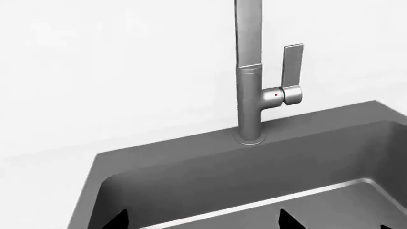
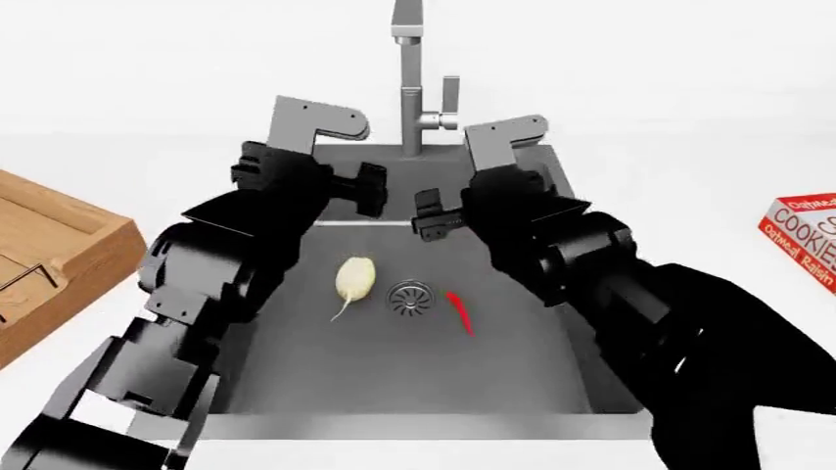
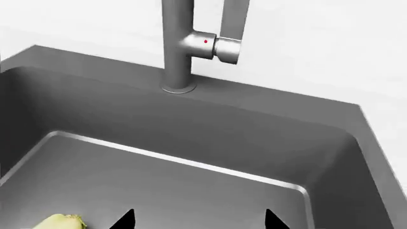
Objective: Pick up the fruits and vegetables and place them in the sink. Turn on the sink faucet to wash them. Then turn the sink off and put them in the tray.
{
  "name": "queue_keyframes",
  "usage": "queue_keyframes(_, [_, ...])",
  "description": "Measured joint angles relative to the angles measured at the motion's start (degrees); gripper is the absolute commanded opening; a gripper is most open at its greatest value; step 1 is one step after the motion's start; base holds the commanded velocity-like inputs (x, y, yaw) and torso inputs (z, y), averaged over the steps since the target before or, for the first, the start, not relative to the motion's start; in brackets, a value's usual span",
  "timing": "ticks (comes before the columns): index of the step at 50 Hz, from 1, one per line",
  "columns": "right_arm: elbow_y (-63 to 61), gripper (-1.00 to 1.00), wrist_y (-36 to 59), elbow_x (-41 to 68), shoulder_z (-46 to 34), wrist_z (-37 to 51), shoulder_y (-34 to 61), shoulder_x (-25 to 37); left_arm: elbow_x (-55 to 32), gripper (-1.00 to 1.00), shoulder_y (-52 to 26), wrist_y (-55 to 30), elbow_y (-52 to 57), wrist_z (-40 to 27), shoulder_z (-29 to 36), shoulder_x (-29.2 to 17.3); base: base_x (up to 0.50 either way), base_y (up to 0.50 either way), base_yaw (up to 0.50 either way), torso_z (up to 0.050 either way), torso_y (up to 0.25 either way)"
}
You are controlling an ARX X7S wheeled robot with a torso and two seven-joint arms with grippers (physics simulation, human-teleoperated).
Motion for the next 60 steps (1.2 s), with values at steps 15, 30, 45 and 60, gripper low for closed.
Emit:
queue_keyframes(15, [-16.3, 1.00, -0.8, -0.1, 1.5, 15.4, 7.3, 9.3, -9.5, 1.00, 6.4, -9.4, 33.2, -10.1, -10.2, -11.2, 0.00, 0.00, 0.00, 0.000, 0.000])
queue_keyframes(30, [1.7, 1.00, -3.2, -1.8, 1.7, 10.7, 10.9, 1.1, -17.9, 1.00, 8.7, -16.8, 53.8, -17.0, -17.6, -17.9, 0.00, 0.00, 0.00, 0.000, 0.000])
queue_keyframes(45, [10.3, 1.00, -6.9, 3.2, -0.8, 8.1, 9.6, -3.6, -23.4, 1.00, 6.6, -21.0, 60.6, -20.0, -22.3, -21.0, 0.00, 0.00, 0.00, 0.000, 0.000])
queue_keyframes(60, [11.8, 1.00, -9.3, 8.1, -4.3, 7.3, 8.1, -4.6, -28.6, 1.00, 3.0, -25.1, 64.9, -23.2, -26.0, -23.3, 0.00, 0.00, 0.00, 0.000, 0.000])
